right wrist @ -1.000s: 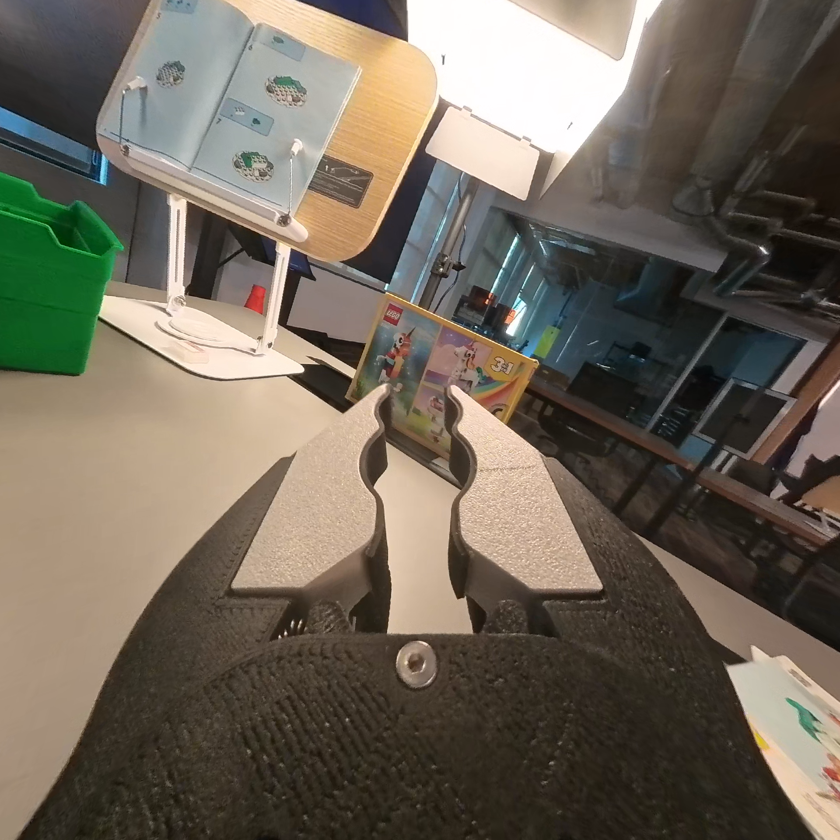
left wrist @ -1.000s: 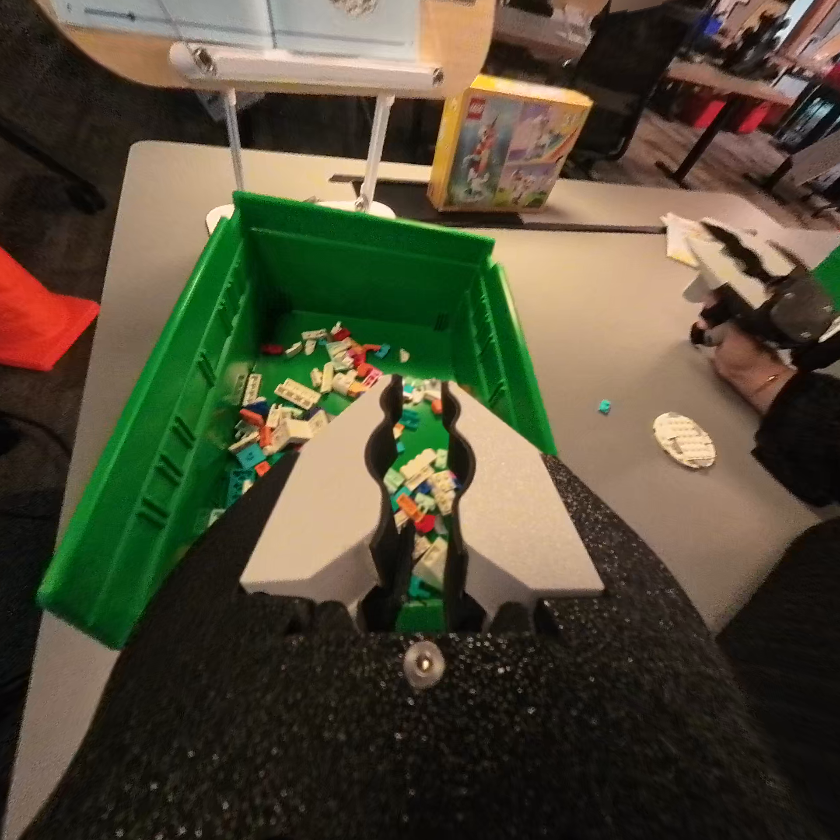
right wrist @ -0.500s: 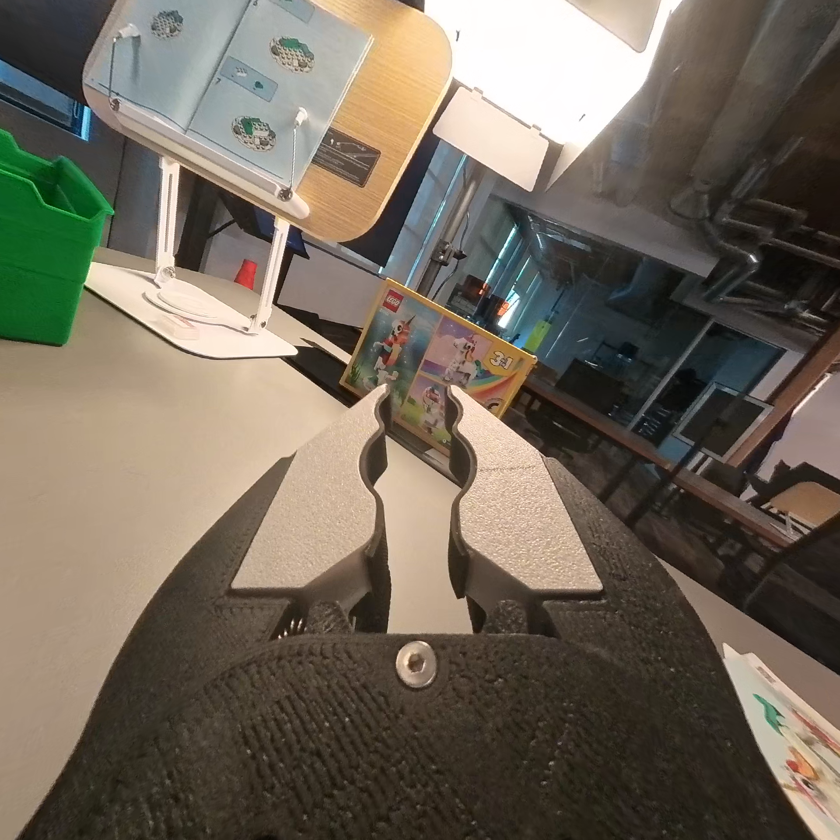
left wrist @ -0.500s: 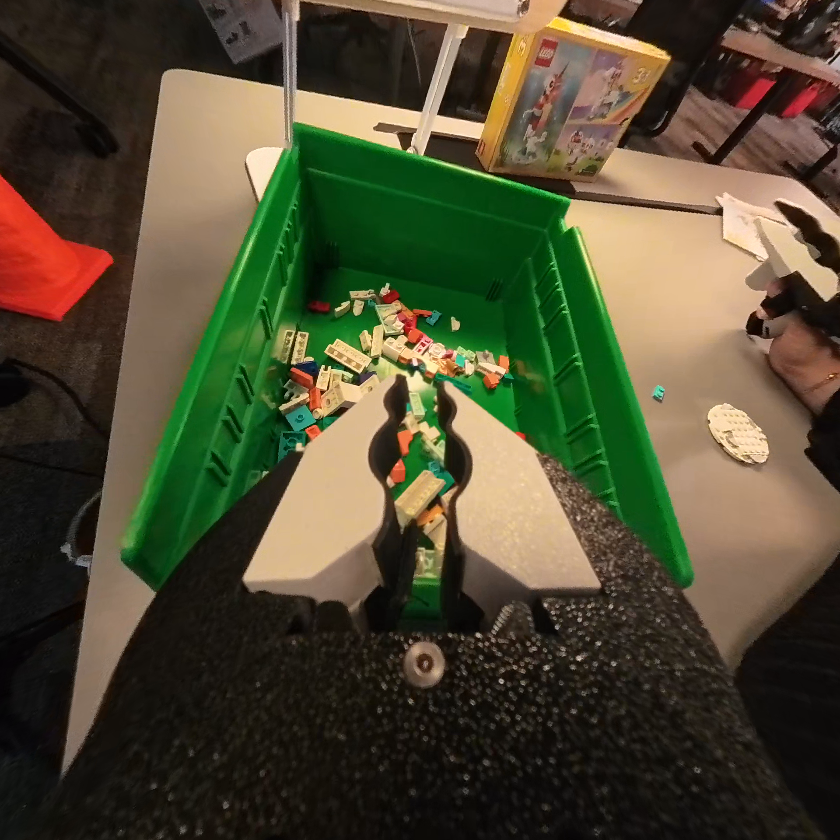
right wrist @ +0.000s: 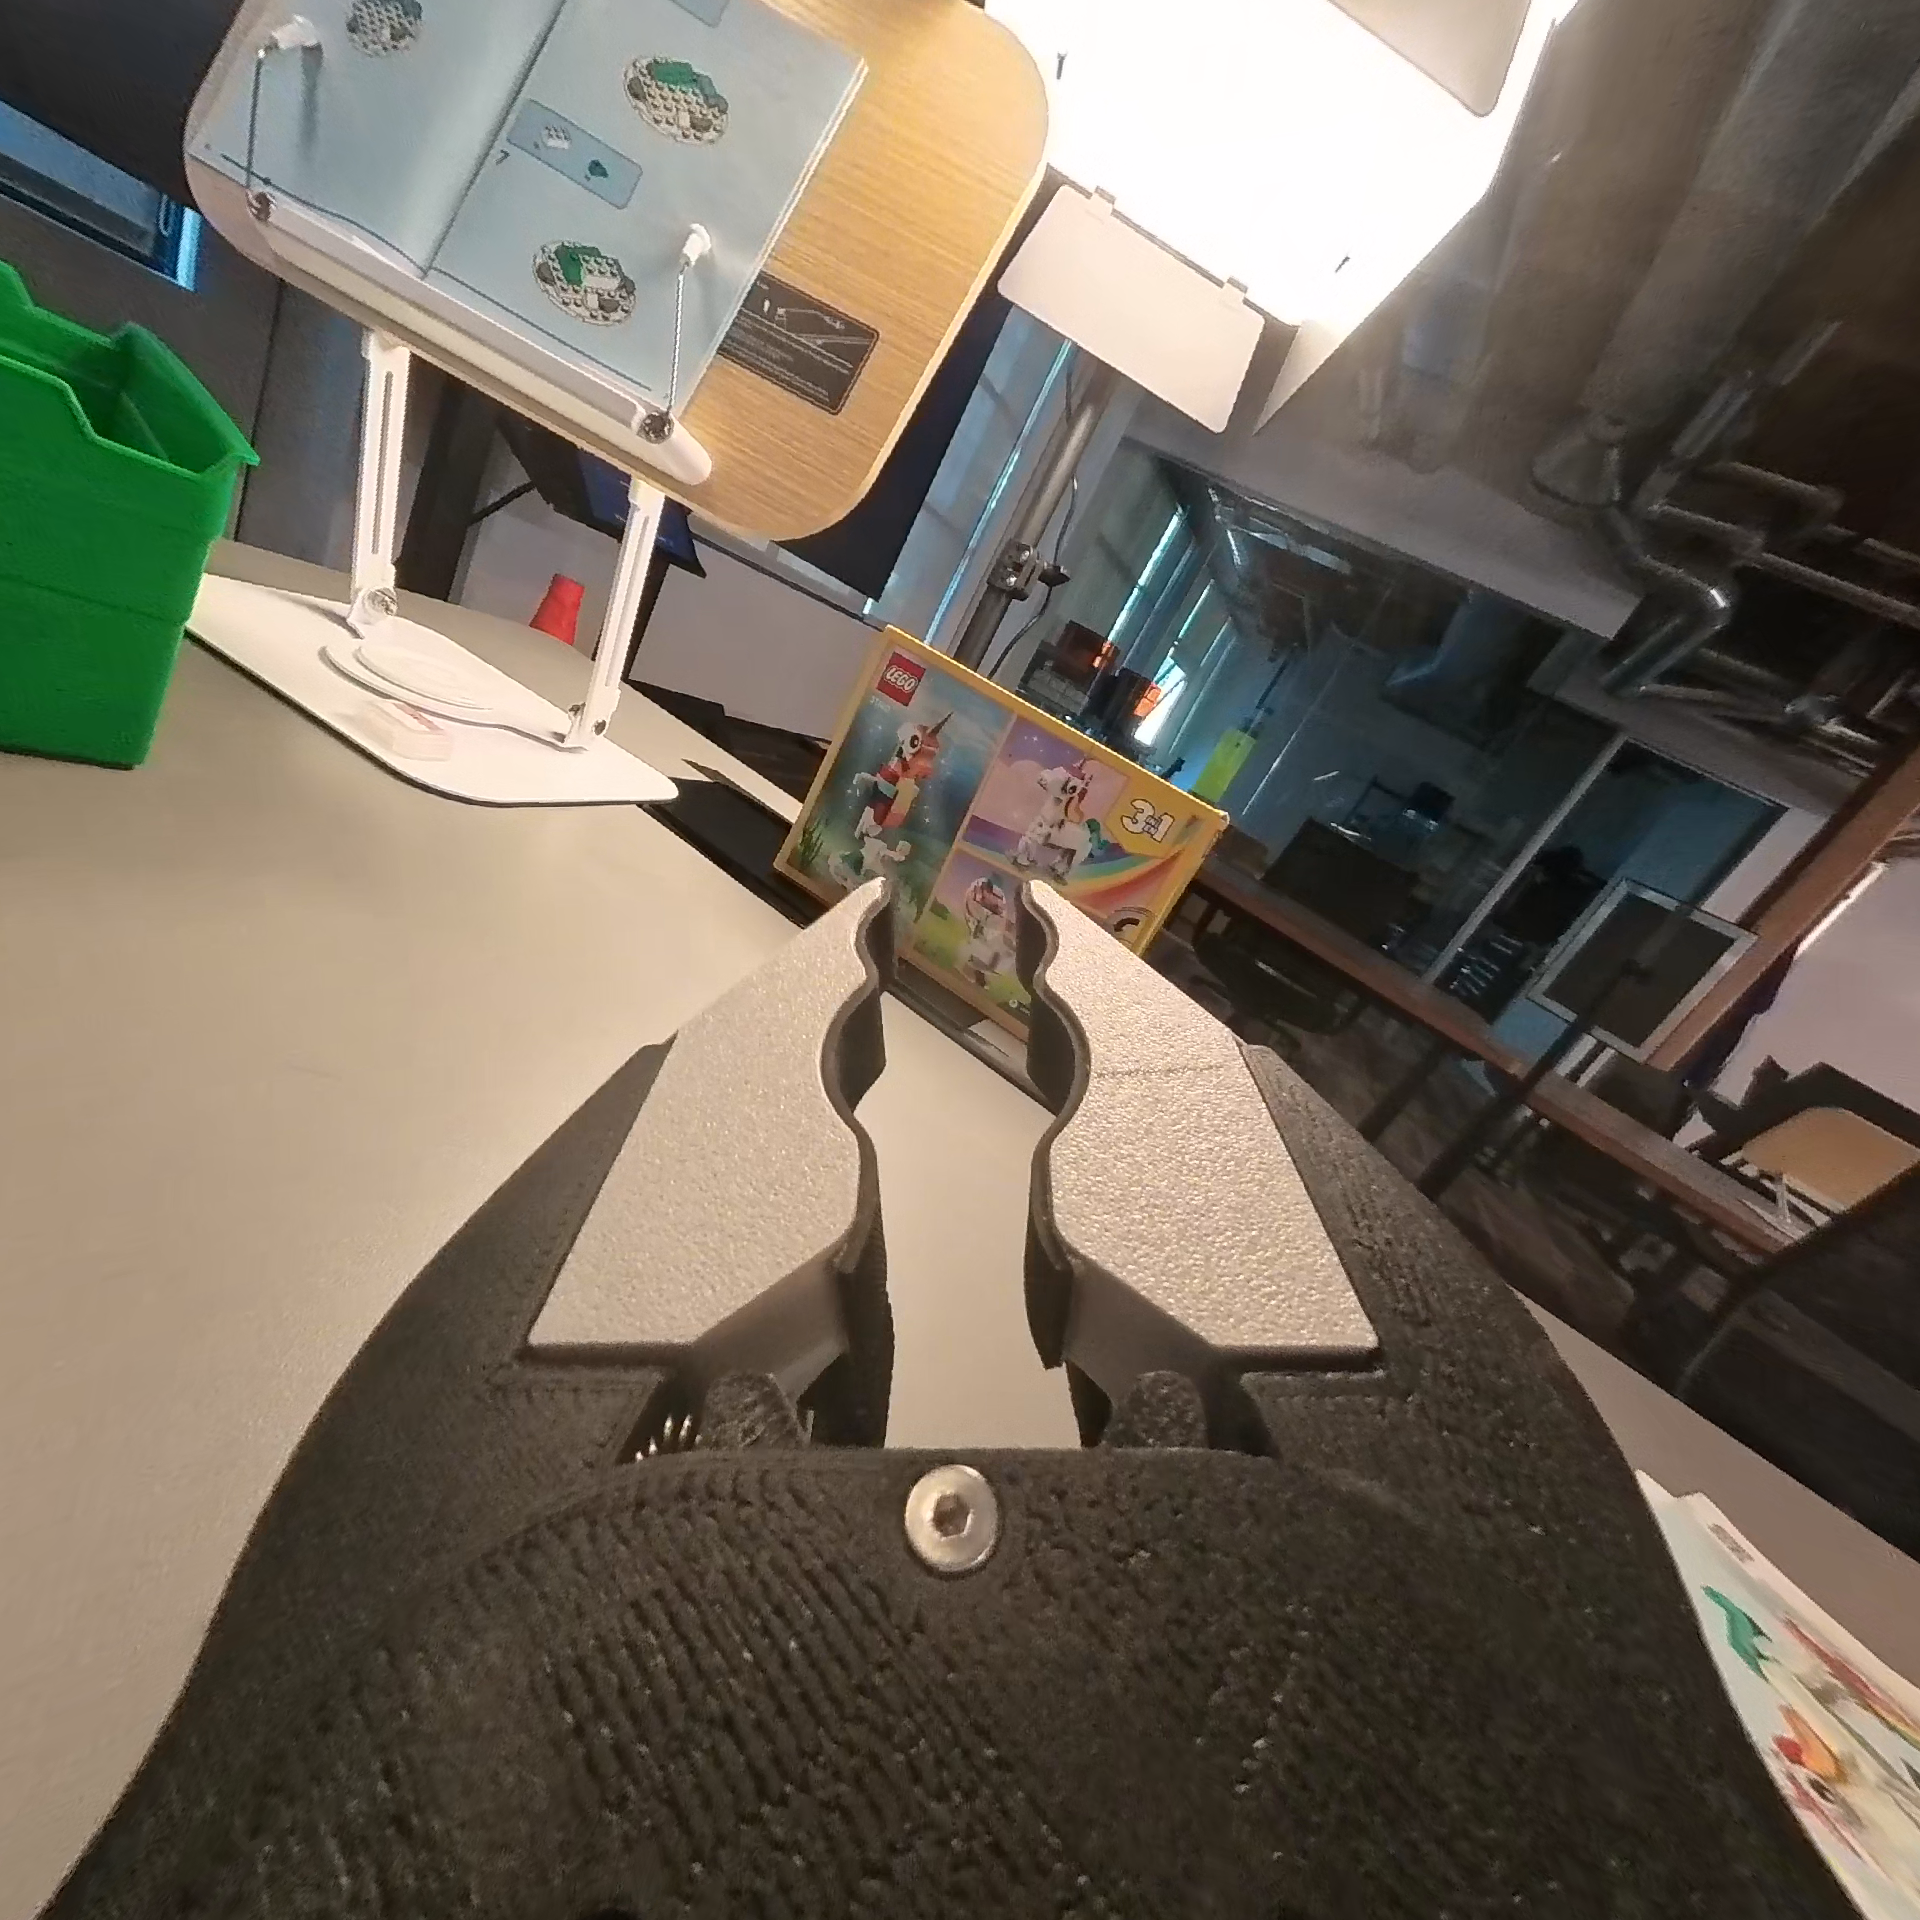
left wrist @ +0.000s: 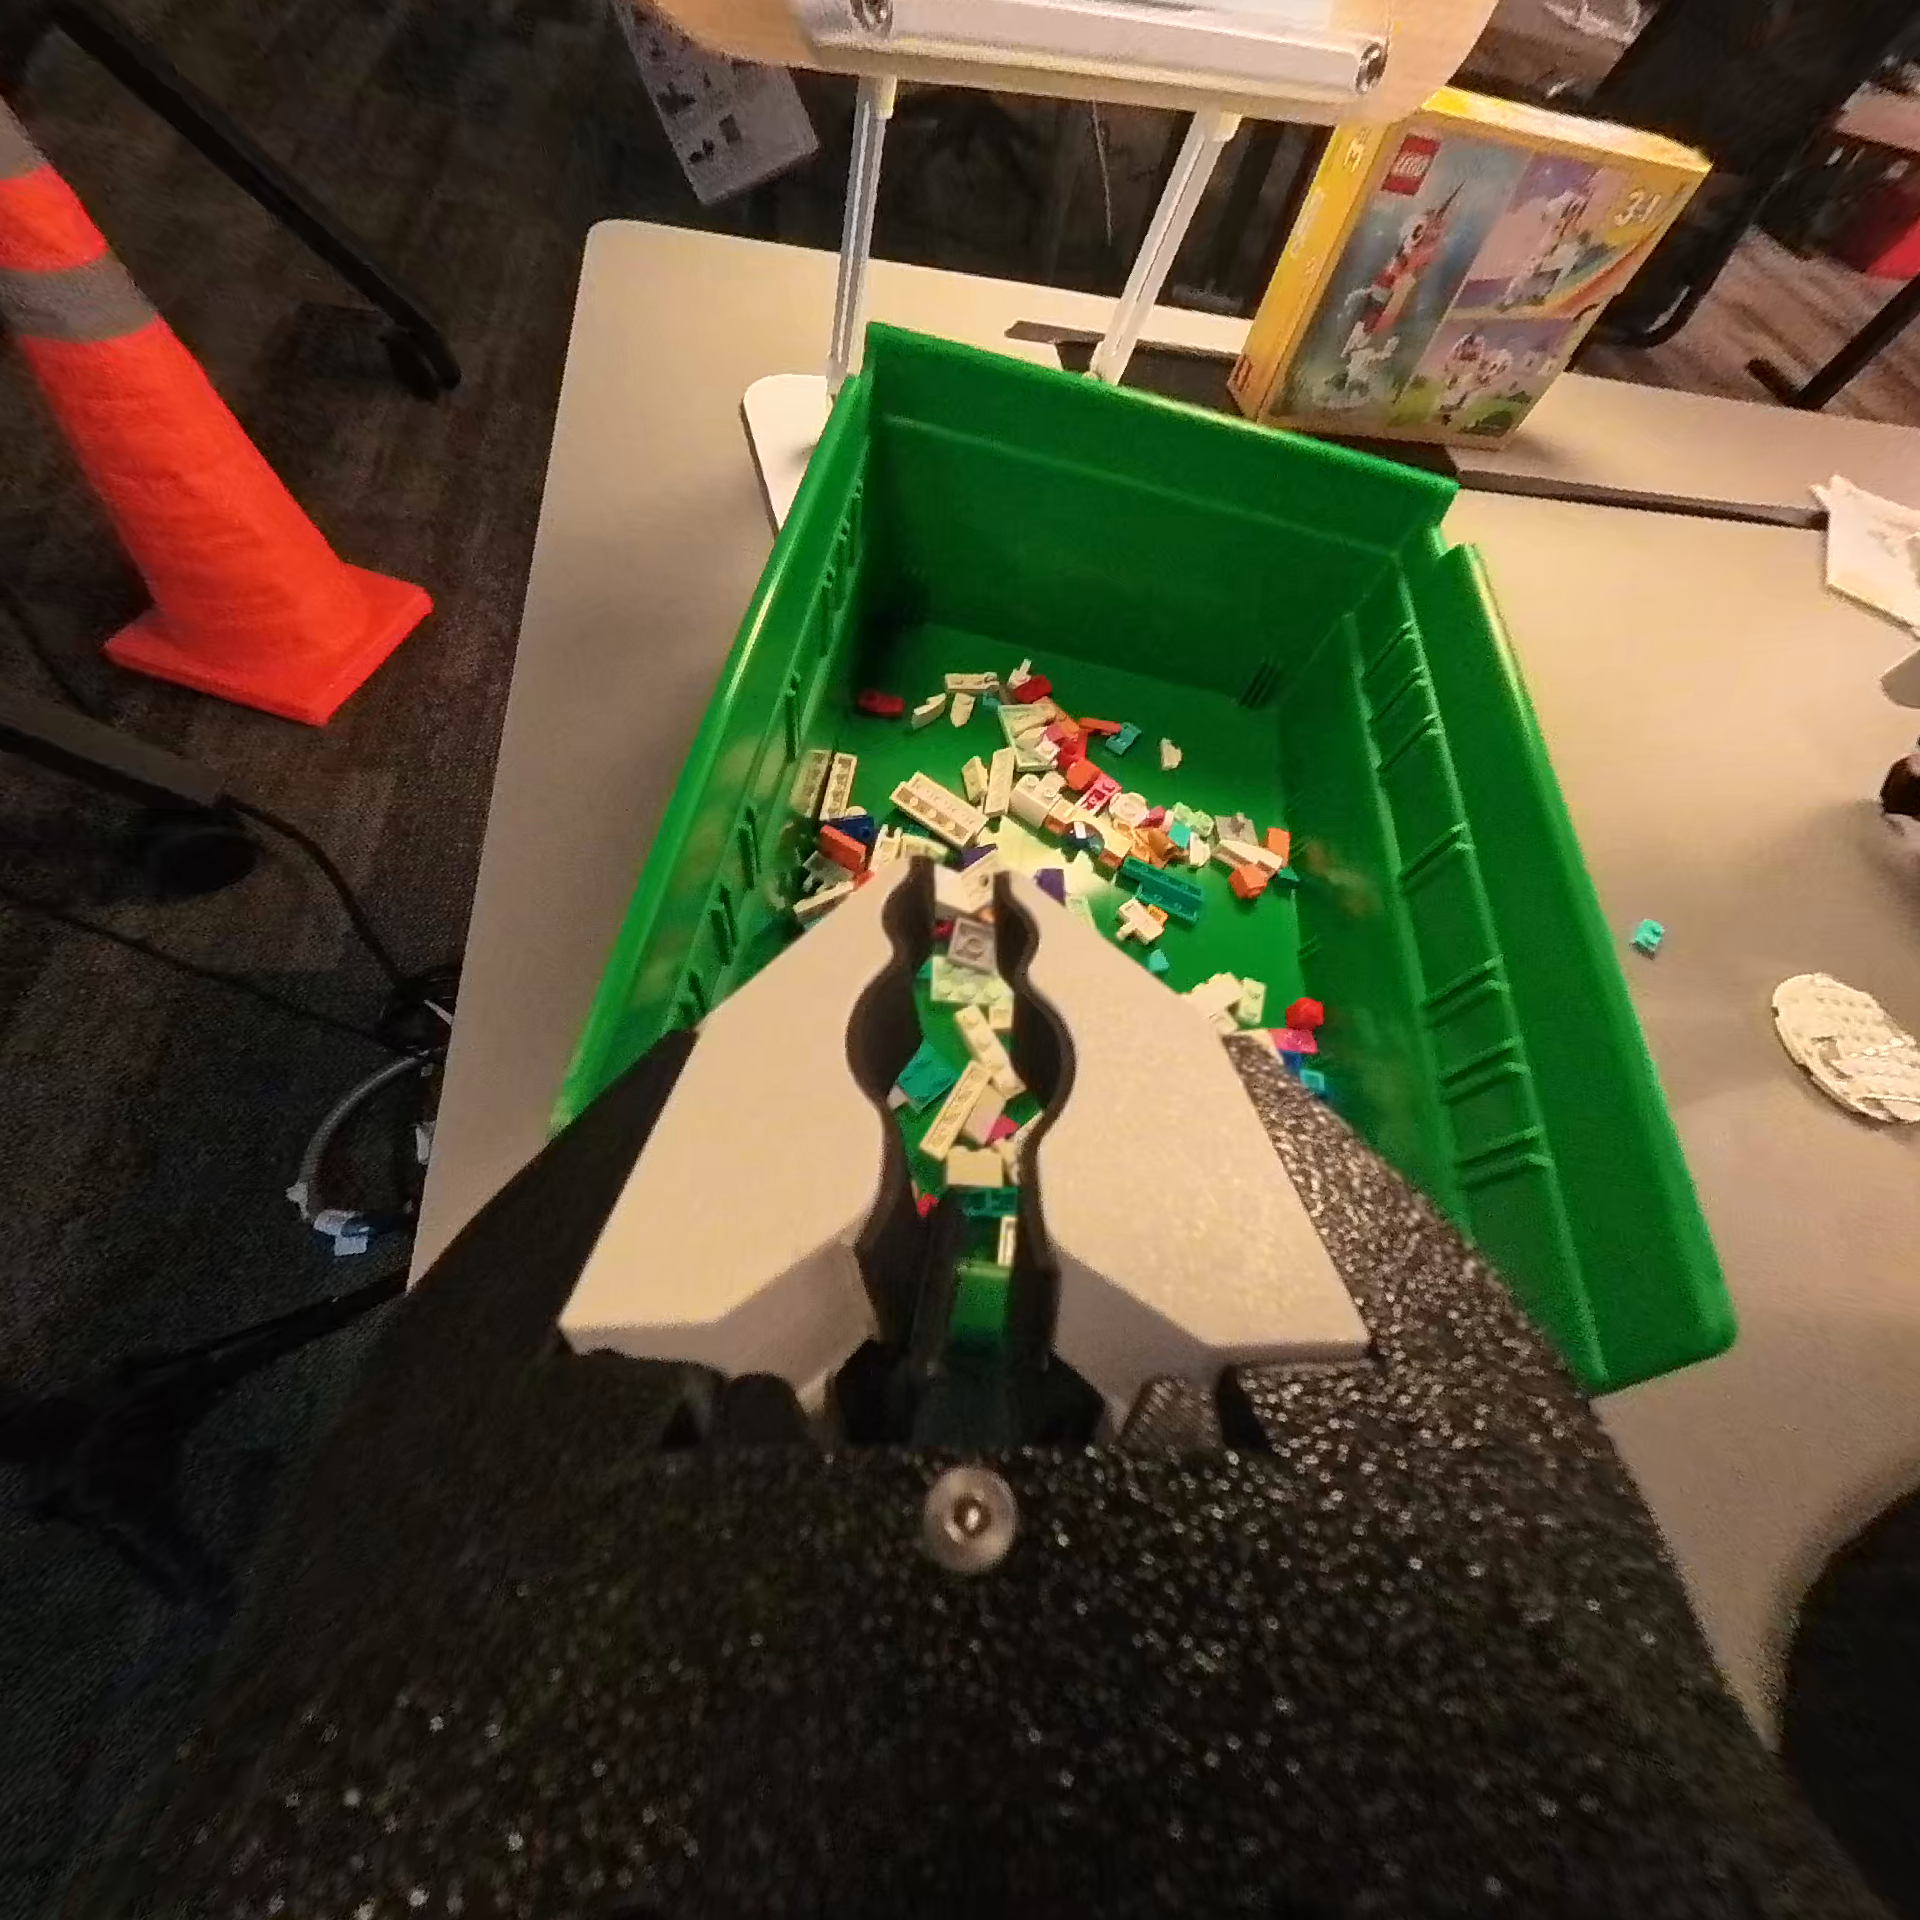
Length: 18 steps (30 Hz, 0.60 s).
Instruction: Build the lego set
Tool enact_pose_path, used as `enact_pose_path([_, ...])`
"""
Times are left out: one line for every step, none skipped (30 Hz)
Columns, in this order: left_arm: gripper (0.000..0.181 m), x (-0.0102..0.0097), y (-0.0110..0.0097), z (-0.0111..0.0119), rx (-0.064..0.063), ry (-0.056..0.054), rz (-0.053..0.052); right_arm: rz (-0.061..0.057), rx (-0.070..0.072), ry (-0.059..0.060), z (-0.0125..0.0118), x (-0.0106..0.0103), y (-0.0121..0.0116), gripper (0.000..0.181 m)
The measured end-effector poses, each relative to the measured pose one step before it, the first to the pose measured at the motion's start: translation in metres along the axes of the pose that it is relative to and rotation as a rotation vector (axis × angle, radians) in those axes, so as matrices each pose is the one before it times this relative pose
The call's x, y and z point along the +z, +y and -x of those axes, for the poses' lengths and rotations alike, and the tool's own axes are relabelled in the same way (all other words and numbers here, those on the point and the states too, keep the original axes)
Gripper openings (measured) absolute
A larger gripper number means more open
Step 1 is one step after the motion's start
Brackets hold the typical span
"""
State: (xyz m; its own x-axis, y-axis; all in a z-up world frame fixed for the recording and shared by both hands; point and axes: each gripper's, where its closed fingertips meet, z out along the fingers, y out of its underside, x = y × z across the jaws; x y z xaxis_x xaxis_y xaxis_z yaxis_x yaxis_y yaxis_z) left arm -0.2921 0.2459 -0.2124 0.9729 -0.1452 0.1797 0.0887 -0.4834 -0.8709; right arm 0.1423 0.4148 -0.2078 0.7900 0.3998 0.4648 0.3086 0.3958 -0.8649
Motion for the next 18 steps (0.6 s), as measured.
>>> enact_pose_path([0.009,0.00006,0.00199,0.00168,0.0056,-0.0084,0.0077,0.0007,-0.0011,0.0004,0.00007,0.00004,0.00012,0.02])
enact_pose_path([0.008,0.00034,0.00211,0.00185,0.0046,-0.0097,0.0071,0.0011,-0.0016,0.0006,0.00001,0.00001,0.00018,0.02])
enact_pose_path([0.008,0.00057,0.00209,0.00125,0.0042,-0.0062,0.008,0.0014,-0.0021,-0.0001,0.0002,0.00018,0.0002,0.02])
enact_pose_path([0.009,0.00082,0.0021,0.00115,0.0023,-0.0046,0.0077,0.0015,-0.0028,-0.0008,0.00035,0.00014,0.00014,0.02])
enact_pose_path([0.008,0.00086,0.00158,0.00098,0.0009,-0.0038,0.0063,0.0018,-0.0037,-0.001,0.00045,0.00016,0.00023,0.02])
enact_pose_path([0.008,0.00083,0.00097,0.00074,0.0006,-0.0026,0.0034,0.002,-0.0041,-0.0012,0.00056,0.00011,0.00019,0.02])
enact_pose_path([0.008,0.00071,0.00055,0.00002,0.001,0.0002,0.0014,0.0018,-0.0039,-0.0011,0.00052,0.00021,0.0002,0.02])
enact_pose_path([0.008,0.00057,-0.00013,-0.00054,0.0012,0.0022,-0.0008,0.0016,-0.0032,-0.0007,0.00037,0.00012,0.00023,0.02])
enact_pose_path([0.008,0.00064,-0.0005,-0.00092,0.0021,0.0031,-0.0024,0.0013,-0.0019,0.0001,0.00014,0.00005,0.00017,0.02])
enact_pose_path([0.009,0.00061,-0.00068,-0.00114,0.0037,0.0031,-0.0026,0.0008,-0.0007,0.0007,-0.00011,0.00008,0.00012,0.02])
enact_pose_path([0.008,0.00084,-0.00058,-0.00122,0.005,0.0026,-0.0019,0.0009,-0.0003,0.0018,-0.00027,-0.00007,0.00013,0.02])
enact_pose_path([0.008,0.00091,-0.00047,-0.00151,0.0068,0.0036,-0.0008,0.0015,-0.0005,0.0034,-0.00055,-0.00002,0.00025,0.02])
enact_pose_path([0.008,0.00109,-0.00099,-0.00239,0.0125,0.0083,-0.0025,0.0013,-0.0001,0.0047,-0.00082,-0.00004,0.00017,0.02])
enact_pose_path([0.008,0.0011,-0.00217,-0.003,0.0203,0.0107,-0.0105,0.0007,0.0012,0.0044,-0.00085,-0.0001,0.00015,0.02])
enact_pose_path([0.008,0.00087,-0.00325,-0.00253,0.0222,0.0063,-0.0177,0.0012,0.0019,0.0029,-0.00059,0.00008,0.00027,0.02])
enact_pose_path([0.008,0.00091,-0.00258,-0.00221,0.0165,0.0042,-0.0124,0.0013,0.0009,0.002,-0.0005,-0.00001,0.00024,0.02])
enact_pose_path([0.007,0.00105,-0.00113,-0.00176,0.0108,0.0039,-0.0034,0.0007,-0.0008,0.0015,-0.00018,0.00007,0.00018,0.02])
enact_pose_path([0.008,0.00131,-0.00033,-0.00138,0.0075,0.0043,0.0008,0.0013,-0.0019,0.0005,0.00008,0.00005,0.00016,0.02])
